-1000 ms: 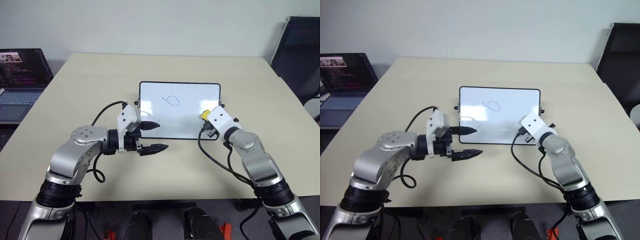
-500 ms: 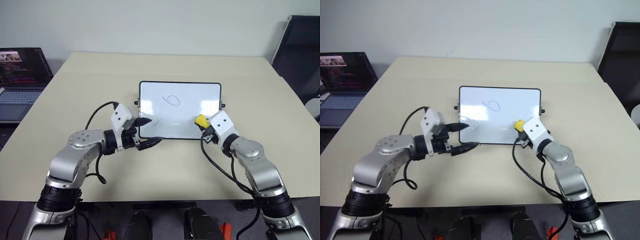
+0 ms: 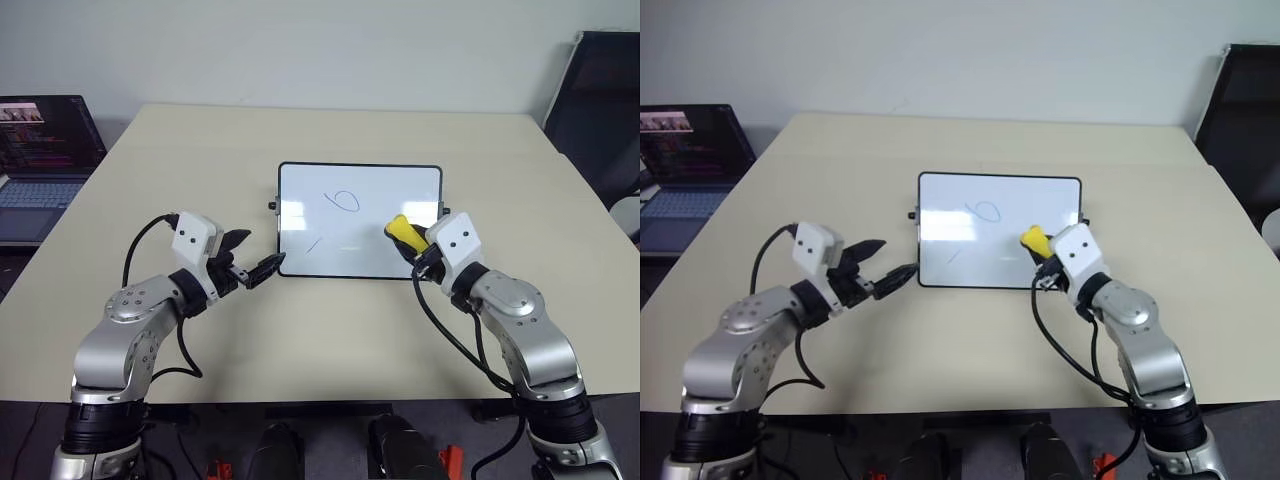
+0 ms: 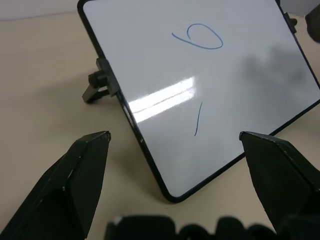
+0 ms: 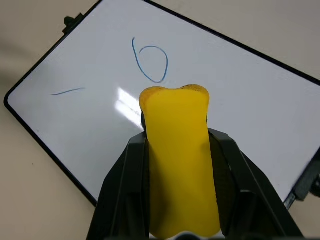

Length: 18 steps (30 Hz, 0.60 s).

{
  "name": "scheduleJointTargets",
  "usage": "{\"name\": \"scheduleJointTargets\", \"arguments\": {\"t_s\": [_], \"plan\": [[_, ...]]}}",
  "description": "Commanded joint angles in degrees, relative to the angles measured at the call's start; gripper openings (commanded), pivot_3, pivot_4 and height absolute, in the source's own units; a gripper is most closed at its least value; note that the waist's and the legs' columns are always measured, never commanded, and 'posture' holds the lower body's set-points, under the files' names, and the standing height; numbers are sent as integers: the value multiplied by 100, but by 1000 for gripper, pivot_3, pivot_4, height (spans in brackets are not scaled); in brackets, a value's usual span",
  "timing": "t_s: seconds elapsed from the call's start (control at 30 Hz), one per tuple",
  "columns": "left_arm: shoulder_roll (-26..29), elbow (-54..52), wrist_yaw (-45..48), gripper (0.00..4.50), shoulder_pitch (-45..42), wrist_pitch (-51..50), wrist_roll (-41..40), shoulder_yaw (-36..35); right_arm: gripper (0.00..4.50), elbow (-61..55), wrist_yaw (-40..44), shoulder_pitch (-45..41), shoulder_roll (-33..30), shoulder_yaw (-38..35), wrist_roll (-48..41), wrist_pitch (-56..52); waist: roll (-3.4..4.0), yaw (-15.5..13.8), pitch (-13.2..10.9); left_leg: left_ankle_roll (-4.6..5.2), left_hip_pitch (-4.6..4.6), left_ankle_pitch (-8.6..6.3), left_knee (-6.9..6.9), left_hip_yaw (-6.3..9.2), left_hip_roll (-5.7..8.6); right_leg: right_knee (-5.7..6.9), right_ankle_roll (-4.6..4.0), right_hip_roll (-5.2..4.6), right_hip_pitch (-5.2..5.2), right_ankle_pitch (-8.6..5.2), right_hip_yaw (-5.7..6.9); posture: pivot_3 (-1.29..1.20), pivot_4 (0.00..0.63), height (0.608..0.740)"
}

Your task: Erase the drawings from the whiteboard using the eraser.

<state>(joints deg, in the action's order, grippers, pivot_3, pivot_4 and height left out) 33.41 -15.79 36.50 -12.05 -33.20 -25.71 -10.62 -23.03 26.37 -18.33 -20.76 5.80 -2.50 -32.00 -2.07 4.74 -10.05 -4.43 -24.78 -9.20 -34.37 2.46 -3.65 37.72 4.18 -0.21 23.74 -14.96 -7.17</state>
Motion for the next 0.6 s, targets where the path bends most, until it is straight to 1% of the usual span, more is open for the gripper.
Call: {"name": "scheduleJointTargets", "arguments": {"t_s": [0.03,0.13,0.3,0.5,0.6], "plan": [[6,-342,-90,4500,-25,96,-53,-109,1234,20,97,-136,-18,33,-86,174,-1,-9,0,0,0,0,3,0,0,-1,-1,0,0,-1,1,0,150,740],[79,-298,-77,4500,-150,99,-19,-51,1234,280,-28,-425,77,68,-16,190,-1,-7,-1,0,0,0,3,0,0,0,-1,0,0,-1,0,0,150,740],[146,-78,-21,4500,-480,108,61,65,1234,1011,-229,-1255,322,262,180,273,-1,6,-1,0,1,1,-3,0,1,5,-4,1,1,4,0,0,150,740],[154,219,-10,4500,-854,136,207,234,1234,2435,-307,-2505,665,751,599,591,0,12,-2,1,1,1,5,0,0,5,4,4,2,7,2,0,150,740],[149,298,-2,4500,-934,139,243,266,1234,2889,-326,-2796,811,827,683,748,0,7,-2,1,0,1,17,1,-1,4,19,4,5,13,5,0,150,740]]}}
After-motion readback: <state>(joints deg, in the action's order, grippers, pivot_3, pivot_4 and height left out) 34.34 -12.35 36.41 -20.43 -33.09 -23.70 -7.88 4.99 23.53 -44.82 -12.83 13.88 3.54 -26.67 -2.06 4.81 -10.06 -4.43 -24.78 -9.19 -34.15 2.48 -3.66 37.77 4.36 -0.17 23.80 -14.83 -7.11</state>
